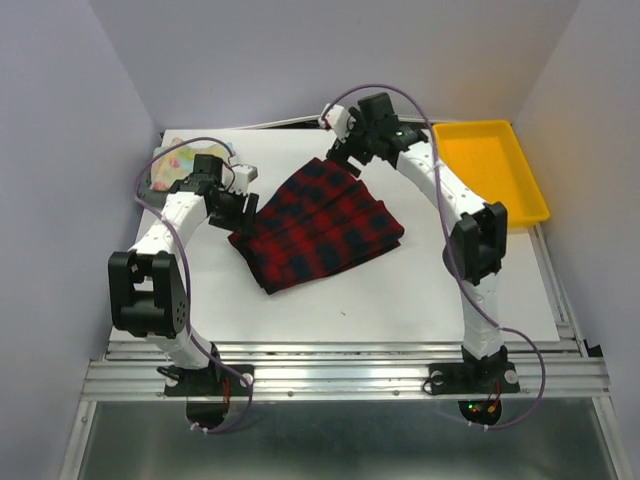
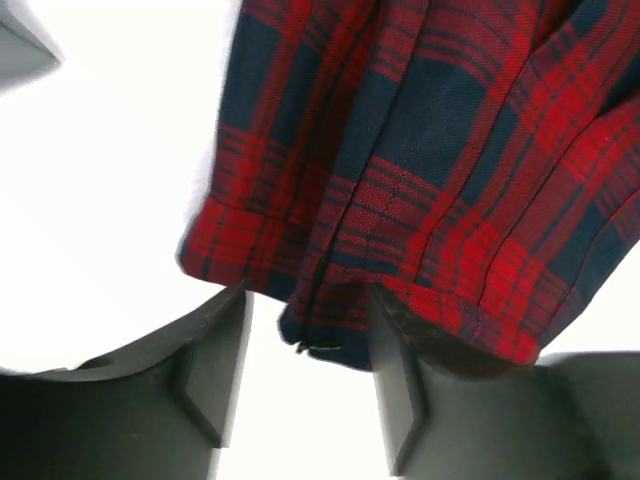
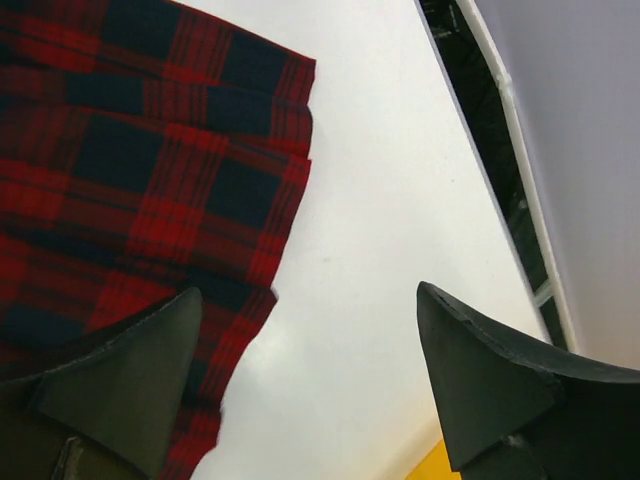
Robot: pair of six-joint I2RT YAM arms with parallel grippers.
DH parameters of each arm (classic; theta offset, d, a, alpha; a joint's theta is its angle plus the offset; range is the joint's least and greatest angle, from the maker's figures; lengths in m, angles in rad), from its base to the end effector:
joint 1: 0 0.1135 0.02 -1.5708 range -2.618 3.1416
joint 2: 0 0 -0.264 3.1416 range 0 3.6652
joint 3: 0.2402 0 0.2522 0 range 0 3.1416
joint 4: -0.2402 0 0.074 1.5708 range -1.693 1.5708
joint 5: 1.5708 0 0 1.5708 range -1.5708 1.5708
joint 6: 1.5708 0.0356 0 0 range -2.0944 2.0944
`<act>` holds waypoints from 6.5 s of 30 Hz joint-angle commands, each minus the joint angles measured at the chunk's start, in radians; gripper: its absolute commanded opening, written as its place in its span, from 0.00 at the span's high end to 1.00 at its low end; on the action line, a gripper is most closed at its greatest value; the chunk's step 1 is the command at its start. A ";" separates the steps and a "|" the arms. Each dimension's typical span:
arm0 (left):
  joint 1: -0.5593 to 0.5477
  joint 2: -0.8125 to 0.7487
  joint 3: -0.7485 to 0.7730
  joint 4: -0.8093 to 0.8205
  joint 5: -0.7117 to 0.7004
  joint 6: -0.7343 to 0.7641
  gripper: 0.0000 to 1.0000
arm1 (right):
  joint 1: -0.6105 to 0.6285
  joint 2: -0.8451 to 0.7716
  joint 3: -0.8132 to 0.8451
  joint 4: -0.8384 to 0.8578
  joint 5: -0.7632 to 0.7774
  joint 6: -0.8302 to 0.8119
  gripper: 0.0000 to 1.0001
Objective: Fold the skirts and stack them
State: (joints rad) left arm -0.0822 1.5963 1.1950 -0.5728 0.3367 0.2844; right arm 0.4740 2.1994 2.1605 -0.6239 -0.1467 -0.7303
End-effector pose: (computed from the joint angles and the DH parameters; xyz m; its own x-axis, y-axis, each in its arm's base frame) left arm 0.3340 -0.0393 0.2480 -0.7176 0.3249 -0.6160 0.4833 0.8692 -0.1046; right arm 0.4500 0.2367 0.3103 -0.0383 -0.7613 -0.6472 -0.7780 0.4292 -0.4588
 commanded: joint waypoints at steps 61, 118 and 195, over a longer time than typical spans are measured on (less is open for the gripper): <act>-0.309 -0.200 -0.563 0.961 0.145 -0.984 1.00 | 0.221 -0.121 -0.255 -0.168 0.024 0.802 0.28; -0.272 0.177 -0.442 0.946 0.091 -0.970 1.00 | 0.261 -0.021 -0.044 -0.284 -0.056 0.727 0.99; -0.184 -0.346 -0.178 0.083 0.331 0.610 0.43 | 0.002 -0.111 -0.180 -0.247 -0.520 0.943 0.30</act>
State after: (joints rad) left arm -0.1818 1.2552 1.0130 -0.3672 0.6846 0.3355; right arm 0.5354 2.3291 2.0476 -0.7395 -0.9134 0.4145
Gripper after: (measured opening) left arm 0.560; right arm 0.739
